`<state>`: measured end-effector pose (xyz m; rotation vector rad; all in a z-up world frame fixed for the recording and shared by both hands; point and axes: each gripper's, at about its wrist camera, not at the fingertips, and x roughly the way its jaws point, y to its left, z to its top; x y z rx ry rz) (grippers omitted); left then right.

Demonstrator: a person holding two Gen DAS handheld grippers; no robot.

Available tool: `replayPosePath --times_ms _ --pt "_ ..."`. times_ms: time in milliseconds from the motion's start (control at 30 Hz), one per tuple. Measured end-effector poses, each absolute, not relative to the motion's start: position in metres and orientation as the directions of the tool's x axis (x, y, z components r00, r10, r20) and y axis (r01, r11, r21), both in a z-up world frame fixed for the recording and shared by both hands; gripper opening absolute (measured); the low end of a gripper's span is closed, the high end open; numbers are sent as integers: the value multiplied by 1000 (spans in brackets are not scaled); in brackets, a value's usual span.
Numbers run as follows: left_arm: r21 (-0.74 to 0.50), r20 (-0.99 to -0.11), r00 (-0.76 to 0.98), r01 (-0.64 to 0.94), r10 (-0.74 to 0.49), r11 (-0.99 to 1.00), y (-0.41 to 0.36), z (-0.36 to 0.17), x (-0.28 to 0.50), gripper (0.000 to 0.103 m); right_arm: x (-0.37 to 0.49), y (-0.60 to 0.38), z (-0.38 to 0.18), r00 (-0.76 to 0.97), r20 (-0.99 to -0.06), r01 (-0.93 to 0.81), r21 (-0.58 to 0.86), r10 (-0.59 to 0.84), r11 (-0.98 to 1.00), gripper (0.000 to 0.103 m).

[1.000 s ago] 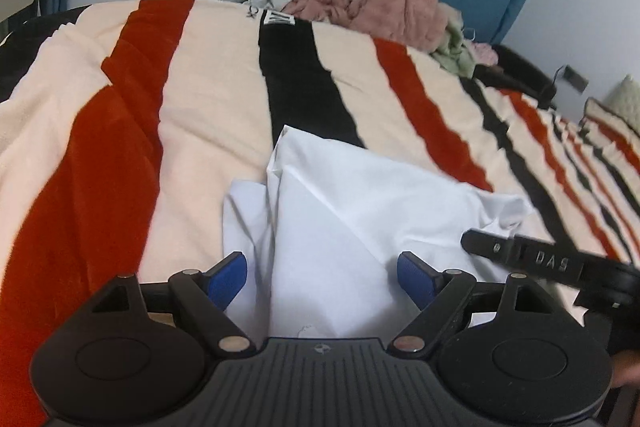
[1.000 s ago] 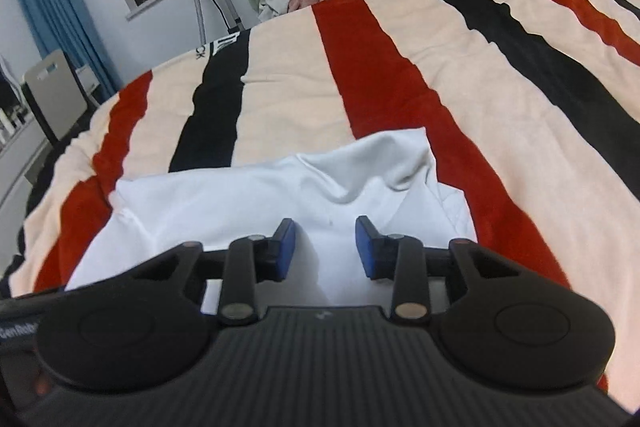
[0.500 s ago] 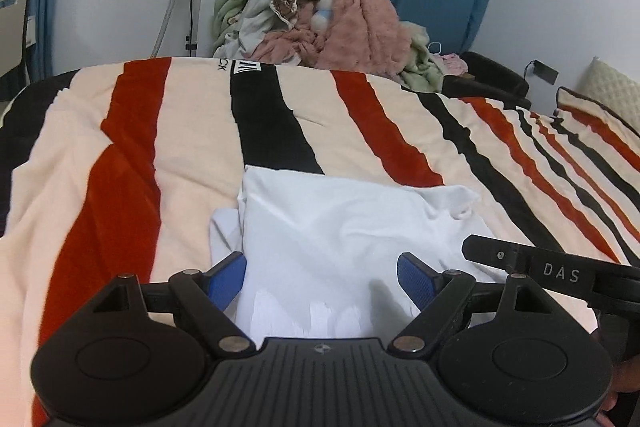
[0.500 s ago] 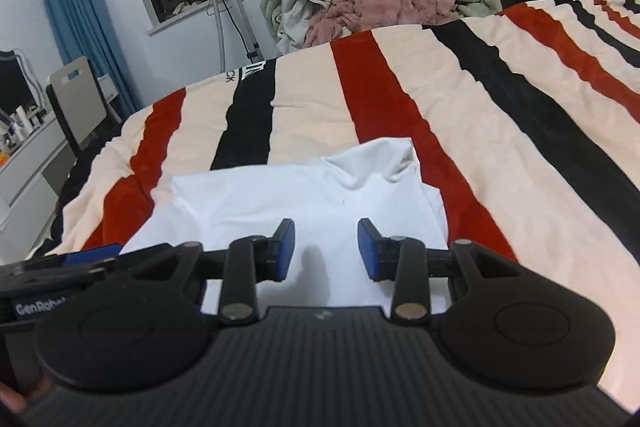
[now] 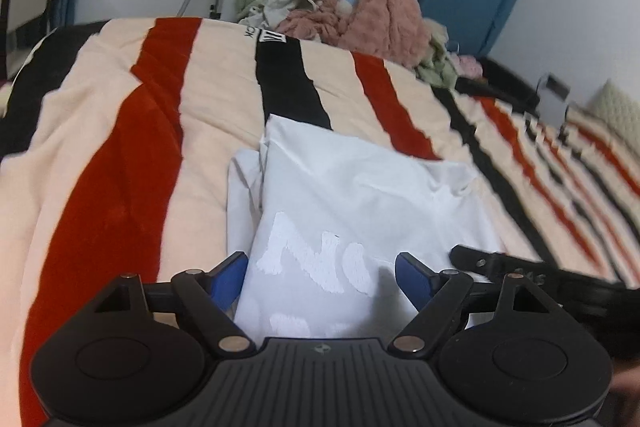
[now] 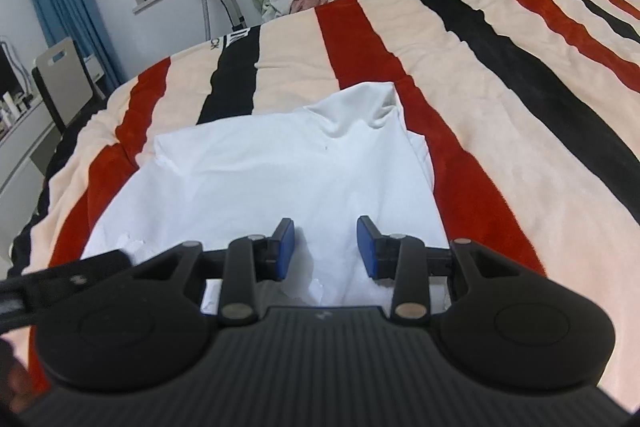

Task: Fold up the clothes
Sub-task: 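Release the shirt with both grippers and smooth the folded bundle, then grasp the bundle edge with both grippers and fold it over once more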

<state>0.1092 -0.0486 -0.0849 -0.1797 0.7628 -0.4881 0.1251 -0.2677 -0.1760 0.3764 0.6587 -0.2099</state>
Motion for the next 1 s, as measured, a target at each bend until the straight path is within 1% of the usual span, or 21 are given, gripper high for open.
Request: replayPosePath --times_ms 67,333,433,500,533,567,633,700,733,800,833,867,900,933,1000 --pt "-397 -592 614 342 -522 852 -36 -78 98 82 123 -268 -174 778 -623 313 275 -79 909 37" --pt "-642 -581 465 243 -668 727 -14 -93 85 82 120 -270 -165 798 -593 329 281 -107 902 38" --pt "-680 -591 425 196 -686 707 -15 -108 93 82 121 -271 -166 796 -594 335 277 -113 901 38" --pt "-705 -598 415 135 -686 696 -14 -123 102 82 121 -272 -166 797 -592 342 279 -120 897 38" --pt "-718 -601 416 94 -682 690 -13 -130 109 80 120 -272 -165 799 -588 348 283 -124 894 38" --pt "-732 -599 425 54 -679 680 -10 -136 115 75 120 -273 -165 801 -585 353 287 -129 891 38" --pt "-763 -582 452 -14 -677 647 -2 -144 127 74 115 -276 -161 811 -570 361 311 -132 879 39" --pt "-793 -556 483 -66 -677 605 6 -148 134 63 109 -280 -155 828 -546 365 350 -129 863 39" --pt "-801 -548 490 -74 -678 594 8 -149 135 61 105 -281 -152 837 -533 365 372 -126 853 39" --pt "-808 -537 499 -72 -680 584 10 -149 135 49 97 -286 -149 854 -511 364 448 -100 816 40" --pt "-807 -534 504 -62 -679 588 10 -148 134 46 92 -288 -149 862 -499 362 492 -84 792 45" --pt "-803 -531 510 -50 -677 593 10 -146 133 41 90 -291 -149 871 -488 353 538 -58 766 52" --pt "-800 -528 516 -35 -675 599 10 -144 132 37 88 -294 -151 878 -479 337 593 -17 731 69" --pt "-797 -524 521 -20 -674 604 9 -141 132 36 87 -296 -153 883 -469 323 653 31 685 76" --pt "-791 -514 530 10 -674 611 8 -137 132 30 84 -300 -161 886 -443 289 758 136 585 78"
